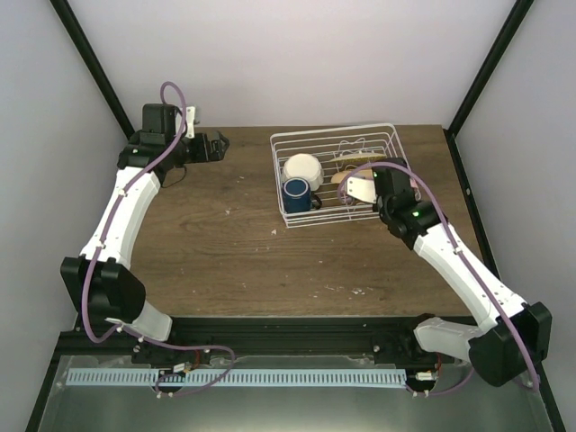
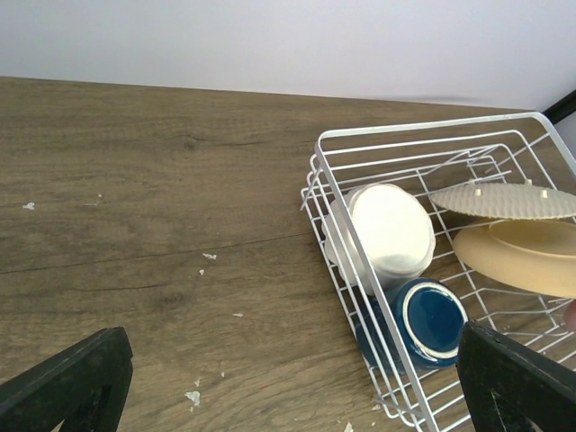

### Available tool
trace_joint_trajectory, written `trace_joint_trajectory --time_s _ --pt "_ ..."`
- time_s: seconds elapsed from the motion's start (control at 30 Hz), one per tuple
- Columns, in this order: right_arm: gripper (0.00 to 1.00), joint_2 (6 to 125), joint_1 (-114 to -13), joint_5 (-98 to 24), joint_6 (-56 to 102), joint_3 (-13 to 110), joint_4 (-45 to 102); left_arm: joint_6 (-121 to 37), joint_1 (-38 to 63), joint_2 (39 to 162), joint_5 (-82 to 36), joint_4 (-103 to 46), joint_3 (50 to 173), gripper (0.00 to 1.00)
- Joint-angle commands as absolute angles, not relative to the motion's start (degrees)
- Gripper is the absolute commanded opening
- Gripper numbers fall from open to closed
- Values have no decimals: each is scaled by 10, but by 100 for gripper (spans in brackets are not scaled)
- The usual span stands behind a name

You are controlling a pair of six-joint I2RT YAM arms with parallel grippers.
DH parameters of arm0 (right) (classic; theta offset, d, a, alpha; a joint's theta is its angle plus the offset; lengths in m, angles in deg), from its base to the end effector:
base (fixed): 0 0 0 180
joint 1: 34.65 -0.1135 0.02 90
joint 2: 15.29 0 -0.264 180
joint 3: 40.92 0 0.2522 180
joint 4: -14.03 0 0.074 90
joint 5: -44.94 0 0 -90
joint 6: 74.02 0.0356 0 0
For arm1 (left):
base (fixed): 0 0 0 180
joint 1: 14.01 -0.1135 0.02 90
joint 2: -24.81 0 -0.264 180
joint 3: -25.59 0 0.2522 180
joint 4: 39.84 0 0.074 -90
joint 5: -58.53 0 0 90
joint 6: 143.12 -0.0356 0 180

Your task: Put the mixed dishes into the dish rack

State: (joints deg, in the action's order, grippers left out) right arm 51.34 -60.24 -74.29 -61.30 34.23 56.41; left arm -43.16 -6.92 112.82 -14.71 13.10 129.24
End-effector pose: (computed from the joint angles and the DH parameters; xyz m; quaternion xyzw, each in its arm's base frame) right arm 0.2347 0.0931 0.3347 -0.5936 0.6251 -0.3989 0.3127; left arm 0.3358 -0.0521 0.3798 0.0425 0.8879 -0.1942 0.4149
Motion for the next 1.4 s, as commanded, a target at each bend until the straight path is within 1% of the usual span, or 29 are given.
trace_joint_trajectory --time_s 0.0,0.1,0.27,0.5,0.83,1.1,1.2,1.37 --pt "1 496 -599 -777 -670 333 461 -438 -72 1135 -147 126 1292 100" --pt "1 496 -597 -782 -683 334 449 -438 -72 1136 -147 125 1290 100" --pt "1 496 -594 -794 -719 300 380 -438 -72 1138 -146 123 1289 100" --pt "1 508 -594 -783 -722 271 338 -440 -72 1139 -147 122 1283 100" --pt "1 525 -593 -770 -746 175 201 -442 -72 1138 -151 121 1278 100" --pt "1 538 -593 -766 -733 140 165 -442 -73 1141 -150 121 1277 100" --pt "9 540 -593 -759 -727 136 166 -441 -73 1144 -149 120 1279 100" --pt "26 547 -594 -753 -716 131 168 -441 -74 1148 -147 120 1280 100"
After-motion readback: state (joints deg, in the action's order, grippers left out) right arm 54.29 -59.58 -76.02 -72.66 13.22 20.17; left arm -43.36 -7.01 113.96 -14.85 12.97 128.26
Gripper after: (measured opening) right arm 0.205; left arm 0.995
